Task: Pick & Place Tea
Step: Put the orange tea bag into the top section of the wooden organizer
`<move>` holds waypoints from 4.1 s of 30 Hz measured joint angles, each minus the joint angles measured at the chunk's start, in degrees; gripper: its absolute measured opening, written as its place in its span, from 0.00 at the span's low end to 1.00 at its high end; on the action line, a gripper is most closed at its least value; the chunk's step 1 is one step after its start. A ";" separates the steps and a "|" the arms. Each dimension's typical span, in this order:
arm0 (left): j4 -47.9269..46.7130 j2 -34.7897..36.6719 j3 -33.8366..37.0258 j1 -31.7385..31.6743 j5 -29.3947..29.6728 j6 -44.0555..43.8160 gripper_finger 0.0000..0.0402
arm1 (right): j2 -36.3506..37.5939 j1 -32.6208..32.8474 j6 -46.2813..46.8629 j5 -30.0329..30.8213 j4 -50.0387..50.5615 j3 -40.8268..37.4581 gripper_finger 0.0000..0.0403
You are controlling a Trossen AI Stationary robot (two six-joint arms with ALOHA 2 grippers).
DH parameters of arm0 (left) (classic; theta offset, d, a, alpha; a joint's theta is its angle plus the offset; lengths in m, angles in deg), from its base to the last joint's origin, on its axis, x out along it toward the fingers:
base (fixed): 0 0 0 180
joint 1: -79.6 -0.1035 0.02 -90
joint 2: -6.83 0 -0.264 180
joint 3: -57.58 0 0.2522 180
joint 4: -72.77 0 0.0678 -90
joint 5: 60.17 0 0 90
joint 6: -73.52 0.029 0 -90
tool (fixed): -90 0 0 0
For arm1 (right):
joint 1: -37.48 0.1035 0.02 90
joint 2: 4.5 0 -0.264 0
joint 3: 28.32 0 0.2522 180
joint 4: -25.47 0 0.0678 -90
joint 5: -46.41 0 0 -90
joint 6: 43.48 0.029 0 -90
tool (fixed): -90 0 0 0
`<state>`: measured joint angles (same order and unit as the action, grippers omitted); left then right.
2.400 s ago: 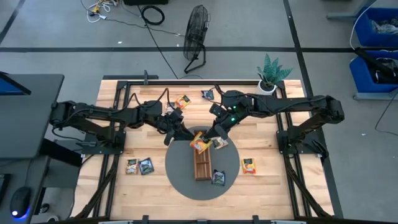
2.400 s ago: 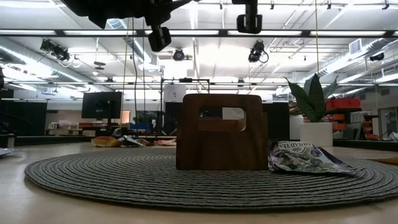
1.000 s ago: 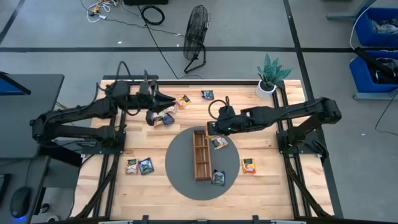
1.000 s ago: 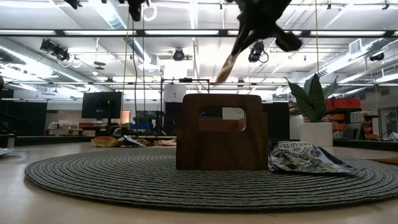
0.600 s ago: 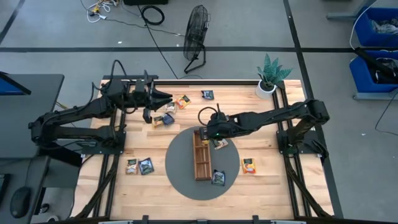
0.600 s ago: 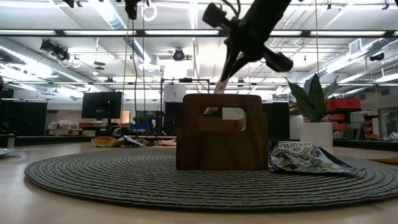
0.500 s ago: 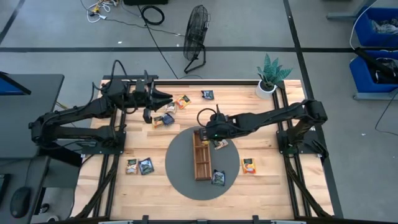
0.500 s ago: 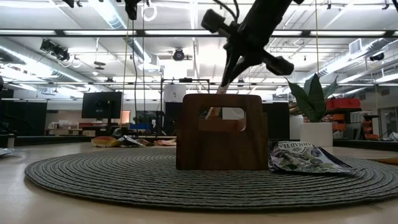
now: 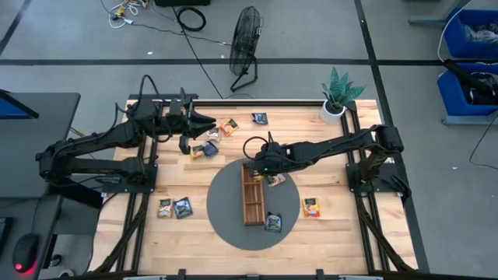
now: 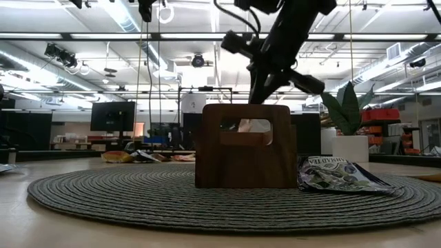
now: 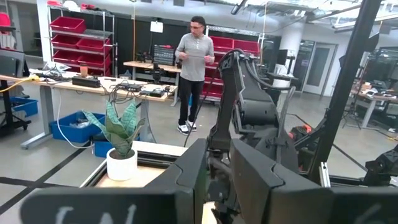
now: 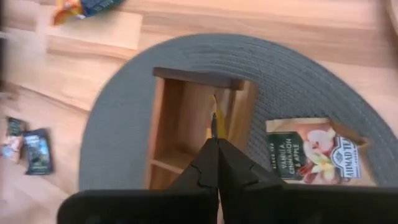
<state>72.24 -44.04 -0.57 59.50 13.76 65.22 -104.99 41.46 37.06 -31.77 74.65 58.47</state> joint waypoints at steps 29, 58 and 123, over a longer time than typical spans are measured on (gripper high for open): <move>-0.76 -0.02 0.00 0.00 0.00 -0.04 0.19 | -0.76 -1.07 -3.65 -0.33 -2.61 0.02 0.02; -1.64 -0.07 0.00 0.00 0.00 -0.50 0.19 | 1.51 5.47 -20.99 -14.37 4.08 0.07 0.34; -2.55 -0.07 -0.02 0.04 0.97 -7.94 0.19 | 35.70 53.62 49.05 14.31 -11.30 -47.75 0.52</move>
<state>69.69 -44.10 -0.59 59.54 14.73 57.28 -69.29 95.08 86.10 -17.46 63.35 10.72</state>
